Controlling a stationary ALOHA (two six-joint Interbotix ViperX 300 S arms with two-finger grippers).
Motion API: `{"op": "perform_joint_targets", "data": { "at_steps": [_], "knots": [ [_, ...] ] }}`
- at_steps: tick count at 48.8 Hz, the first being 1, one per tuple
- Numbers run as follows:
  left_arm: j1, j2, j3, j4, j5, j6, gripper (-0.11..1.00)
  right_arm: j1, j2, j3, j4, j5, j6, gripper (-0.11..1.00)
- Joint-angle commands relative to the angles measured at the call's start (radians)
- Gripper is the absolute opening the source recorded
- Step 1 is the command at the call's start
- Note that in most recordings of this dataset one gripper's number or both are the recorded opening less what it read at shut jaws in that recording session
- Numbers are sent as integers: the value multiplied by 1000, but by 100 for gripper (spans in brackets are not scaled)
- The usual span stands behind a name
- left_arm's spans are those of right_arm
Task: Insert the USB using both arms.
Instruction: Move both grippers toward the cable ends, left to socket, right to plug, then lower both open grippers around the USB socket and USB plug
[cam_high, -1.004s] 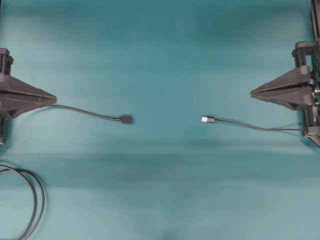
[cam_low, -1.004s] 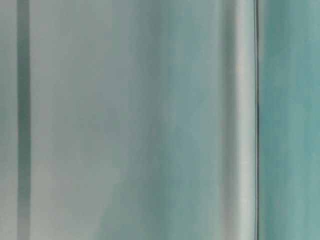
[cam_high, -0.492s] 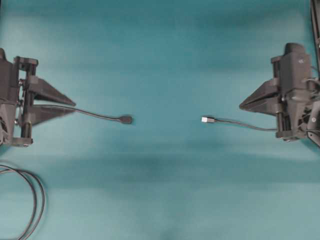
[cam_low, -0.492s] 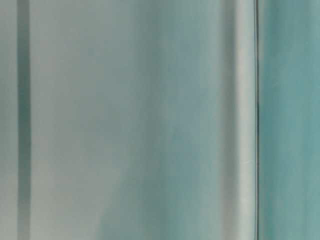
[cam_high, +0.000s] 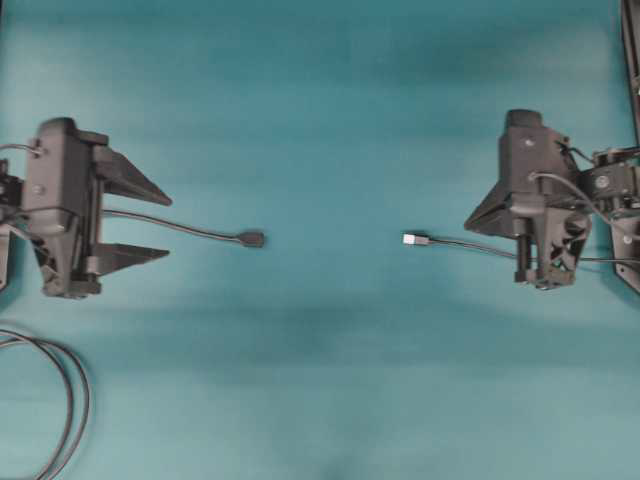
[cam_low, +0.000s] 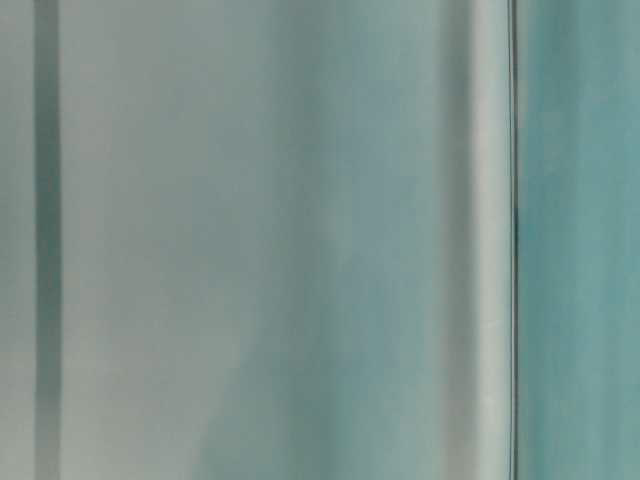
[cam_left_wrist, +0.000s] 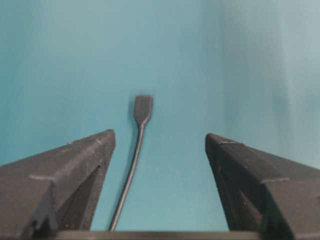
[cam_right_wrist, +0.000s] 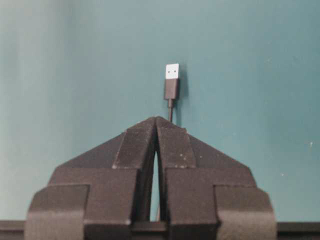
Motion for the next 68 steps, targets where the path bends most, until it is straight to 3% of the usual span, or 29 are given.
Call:
{"op": "perform_joint_targets", "data": {
  "at_steps": [1, 8, 12, 16, 22, 26, 31, 42, 68],
  "knots": [
    [3, 32, -34, -2, -9, -9, 89, 0, 48, -41, -2, -3, 3, 0],
    [3, 95, -57, -2, -9, -8, 89, 0, 123, -64, -2, -3, 28, 1],
    [3, 135, -71, -2, -11, -5, 89, 0, 158, -77, -2, -3, 48, 8],
    [3, 175, -83, -2, -14, -3, 89, 0, 190, -89, -2, -3, 74, 23],
    [5, 222, -97, -2, -29, -2, 89, 0, 253, -98, -2, -3, 109, 56],
    [5, 250, -104, -2, -49, 0, 89, 0, 293, -103, -2, -3, 123, 68],
    [6, 275, -110, -2, -77, 8, 89, 0, 341, -124, -6, -3, 124, 66],
    [6, 307, -126, -2, -75, 29, 89, 0, 413, -169, -69, -3, 127, 59],
    [6, 311, -117, -2, -75, 32, 89, -15, 463, -181, -71, 0, 129, 54]
  ]
}}
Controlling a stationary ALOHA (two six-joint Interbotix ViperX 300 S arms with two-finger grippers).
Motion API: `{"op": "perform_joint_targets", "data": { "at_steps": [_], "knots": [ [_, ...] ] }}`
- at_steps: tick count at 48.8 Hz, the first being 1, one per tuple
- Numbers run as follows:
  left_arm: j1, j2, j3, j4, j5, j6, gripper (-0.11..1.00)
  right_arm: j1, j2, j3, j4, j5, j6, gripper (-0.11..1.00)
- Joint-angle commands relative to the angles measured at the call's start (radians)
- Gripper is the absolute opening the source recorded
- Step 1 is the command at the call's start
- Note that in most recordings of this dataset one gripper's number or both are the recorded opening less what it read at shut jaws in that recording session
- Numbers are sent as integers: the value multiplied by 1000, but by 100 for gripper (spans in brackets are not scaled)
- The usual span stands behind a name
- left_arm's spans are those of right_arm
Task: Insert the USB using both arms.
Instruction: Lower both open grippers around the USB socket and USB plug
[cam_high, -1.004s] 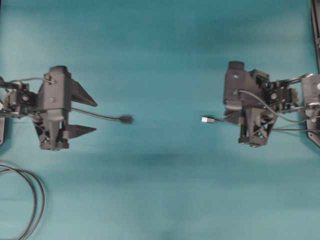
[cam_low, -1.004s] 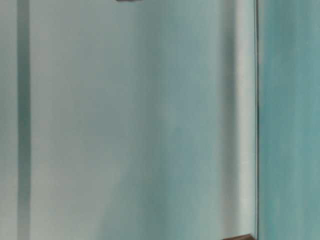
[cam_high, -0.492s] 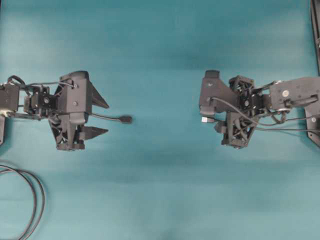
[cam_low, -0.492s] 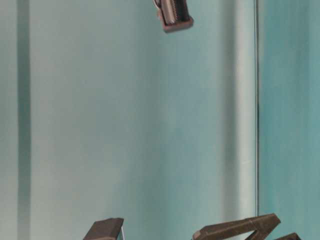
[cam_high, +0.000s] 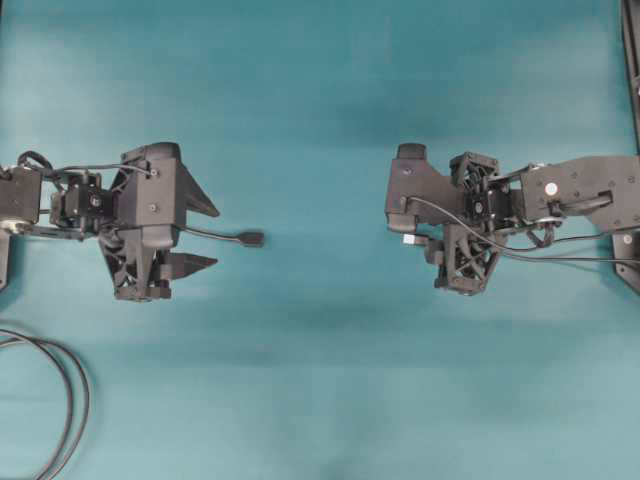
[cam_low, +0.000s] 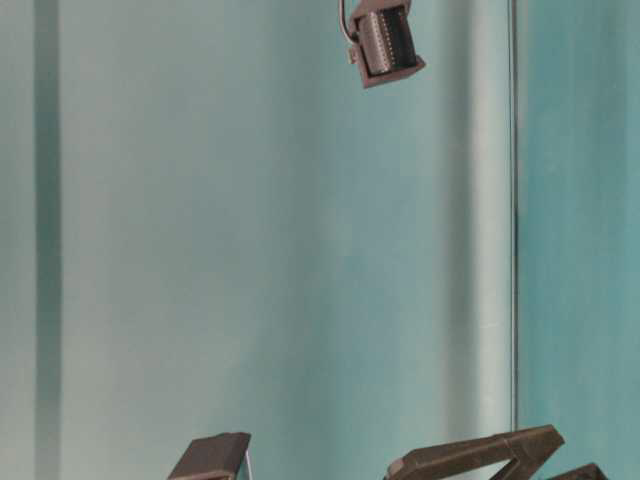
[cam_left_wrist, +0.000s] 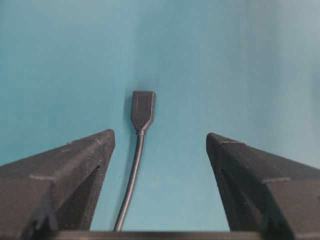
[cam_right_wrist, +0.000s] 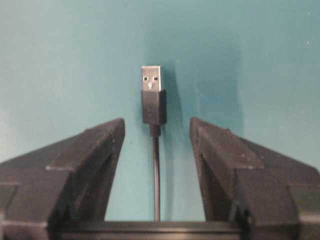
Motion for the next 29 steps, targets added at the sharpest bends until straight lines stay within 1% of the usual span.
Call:
{"op": "perform_joint_targets", "data": {
  "at_steps": [1, 7, 21, 29],
  "knots": [
    [2, -5, -11, -2, -8, 14, 89, -5, -8, -21, -3, -5, 2, 53],
    [2, -2, -6, -2, -6, 14, 89, -12, -2, -23, -3, -6, 2, 49],
    [2, 3, -3, -2, -8, 14, 89, -15, 48, -52, -3, -6, 2, 49],
    [2, 5, -3, 0, -6, 14, 89, -14, 64, -52, -3, -6, 2, 48]
  ]
}}
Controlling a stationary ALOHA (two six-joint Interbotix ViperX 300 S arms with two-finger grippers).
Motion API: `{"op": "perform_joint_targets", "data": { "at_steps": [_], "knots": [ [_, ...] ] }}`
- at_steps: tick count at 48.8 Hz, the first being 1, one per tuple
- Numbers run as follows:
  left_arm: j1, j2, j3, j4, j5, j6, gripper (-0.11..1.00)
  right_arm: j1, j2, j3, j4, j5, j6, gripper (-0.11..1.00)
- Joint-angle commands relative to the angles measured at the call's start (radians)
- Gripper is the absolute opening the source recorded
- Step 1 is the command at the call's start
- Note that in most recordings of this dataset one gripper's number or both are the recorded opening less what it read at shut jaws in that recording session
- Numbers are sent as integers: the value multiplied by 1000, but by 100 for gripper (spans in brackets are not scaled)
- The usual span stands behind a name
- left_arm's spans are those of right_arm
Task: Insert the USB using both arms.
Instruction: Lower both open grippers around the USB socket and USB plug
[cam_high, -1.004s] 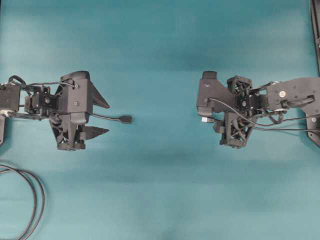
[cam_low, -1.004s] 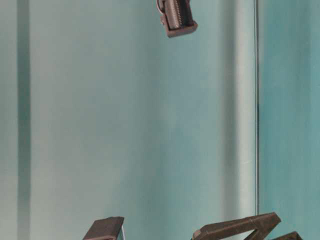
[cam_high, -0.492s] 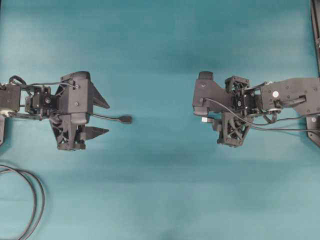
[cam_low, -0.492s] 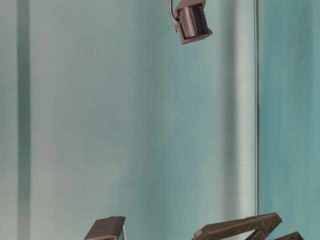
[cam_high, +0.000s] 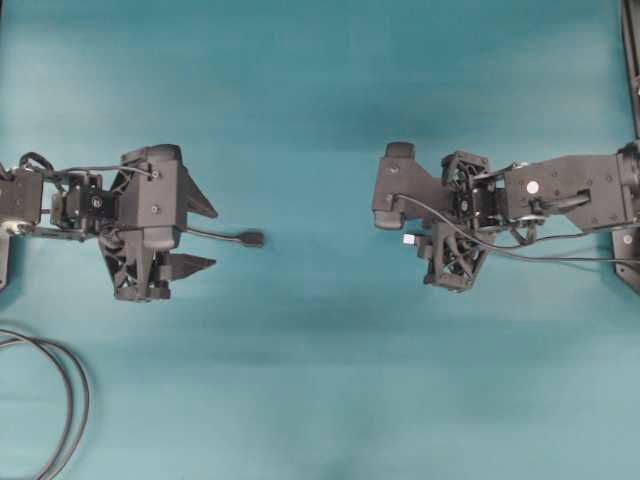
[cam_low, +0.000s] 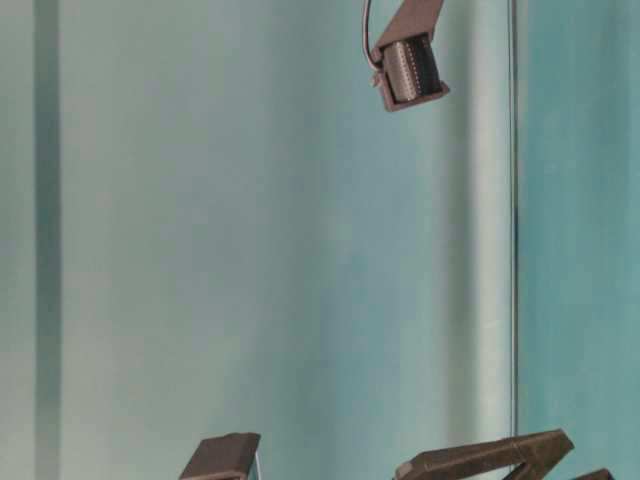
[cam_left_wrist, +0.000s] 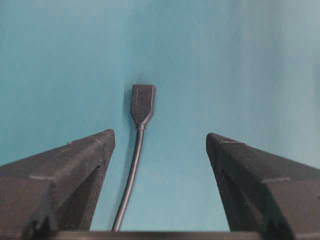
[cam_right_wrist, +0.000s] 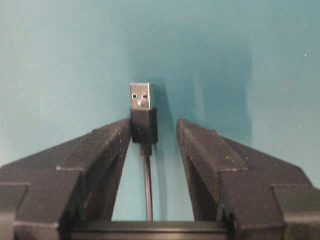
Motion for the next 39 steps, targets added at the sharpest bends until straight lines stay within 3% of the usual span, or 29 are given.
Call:
{"op": "perform_joint_targets", "data": {
  "at_steps": [1, 21, 29, 39],
  "knots": [
    [2, -5, -9, -3, -8, 14, 89, 2, 0, -15, -3, -5, 5, 48],
    [2, 55, -35, -2, -8, 49, 89, 57, 64, 18, -3, -32, 3, 47],
    [2, 86, -44, -2, -14, 64, 89, 69, 81, 14, -3, -34, 3, 35],
    [3, 115, -60, 0, -17, 66, 89, 91, 81, 17, -3, -26, 5, 34]
  ]
}}
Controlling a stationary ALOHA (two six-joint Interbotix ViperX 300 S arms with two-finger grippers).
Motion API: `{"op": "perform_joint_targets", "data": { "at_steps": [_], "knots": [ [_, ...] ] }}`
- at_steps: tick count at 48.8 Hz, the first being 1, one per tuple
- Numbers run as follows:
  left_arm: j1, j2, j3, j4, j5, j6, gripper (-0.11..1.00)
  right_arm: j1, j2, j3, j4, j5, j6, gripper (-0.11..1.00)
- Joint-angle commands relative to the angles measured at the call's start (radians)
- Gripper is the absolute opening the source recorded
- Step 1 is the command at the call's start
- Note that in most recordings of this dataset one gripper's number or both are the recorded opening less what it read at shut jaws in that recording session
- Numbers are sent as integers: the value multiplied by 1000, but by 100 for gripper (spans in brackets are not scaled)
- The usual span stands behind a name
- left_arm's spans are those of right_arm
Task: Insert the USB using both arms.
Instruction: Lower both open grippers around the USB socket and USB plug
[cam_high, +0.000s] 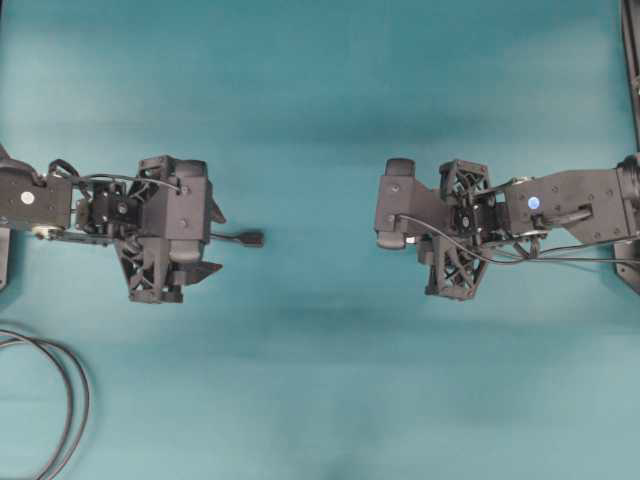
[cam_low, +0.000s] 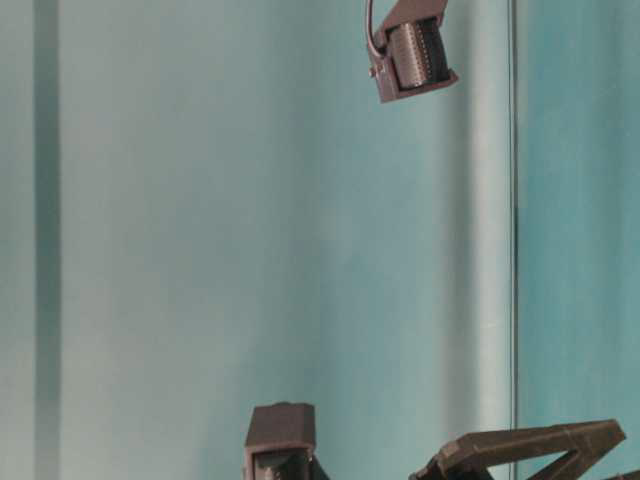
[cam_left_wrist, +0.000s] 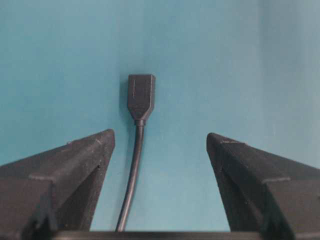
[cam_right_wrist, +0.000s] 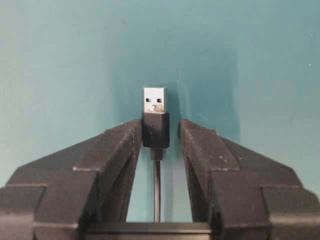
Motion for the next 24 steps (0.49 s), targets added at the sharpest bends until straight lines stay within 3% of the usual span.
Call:
{"op": "perform_joint_targets", "data": {
  "at_steps": [1, 24],
  "knots": [
    [5, 3, -31, 0, -9, 14, 89, 34, 60, 6, 3, -8, 3, 34],
    [25, 100, -83, 0, -26, 48, 88, 35, 57, -11, 3, 6, 2, 34]
  ]
}}
